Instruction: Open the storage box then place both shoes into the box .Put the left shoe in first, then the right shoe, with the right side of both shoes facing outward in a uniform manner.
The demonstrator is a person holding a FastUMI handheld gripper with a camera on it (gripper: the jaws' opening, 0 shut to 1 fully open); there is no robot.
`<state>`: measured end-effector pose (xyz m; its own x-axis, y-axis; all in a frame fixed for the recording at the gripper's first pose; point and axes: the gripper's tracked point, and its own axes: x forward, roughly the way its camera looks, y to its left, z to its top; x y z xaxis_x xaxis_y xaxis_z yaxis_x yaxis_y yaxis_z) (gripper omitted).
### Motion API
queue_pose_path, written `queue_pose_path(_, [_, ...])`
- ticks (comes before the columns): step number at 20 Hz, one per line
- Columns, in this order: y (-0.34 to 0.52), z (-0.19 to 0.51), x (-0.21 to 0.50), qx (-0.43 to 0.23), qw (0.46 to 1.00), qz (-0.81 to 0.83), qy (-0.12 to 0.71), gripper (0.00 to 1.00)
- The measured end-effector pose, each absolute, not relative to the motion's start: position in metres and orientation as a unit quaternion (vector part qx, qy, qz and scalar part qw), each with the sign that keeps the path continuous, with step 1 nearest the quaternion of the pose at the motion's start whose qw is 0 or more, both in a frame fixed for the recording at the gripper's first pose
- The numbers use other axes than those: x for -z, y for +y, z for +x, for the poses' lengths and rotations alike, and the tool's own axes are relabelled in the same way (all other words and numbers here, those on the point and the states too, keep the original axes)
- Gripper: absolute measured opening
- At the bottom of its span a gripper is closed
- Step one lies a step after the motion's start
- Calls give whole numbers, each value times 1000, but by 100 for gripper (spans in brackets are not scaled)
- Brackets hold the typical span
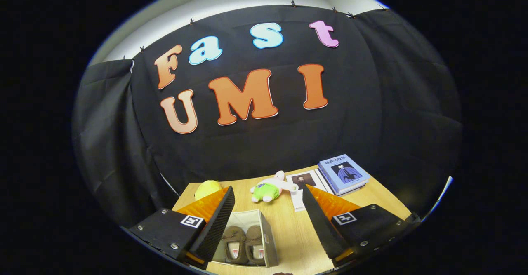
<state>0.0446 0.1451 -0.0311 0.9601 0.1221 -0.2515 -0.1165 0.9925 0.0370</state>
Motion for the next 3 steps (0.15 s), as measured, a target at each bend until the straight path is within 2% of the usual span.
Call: queue_pose_path(3, [130, 43, 18, -49, 993, 23, 109, 98])
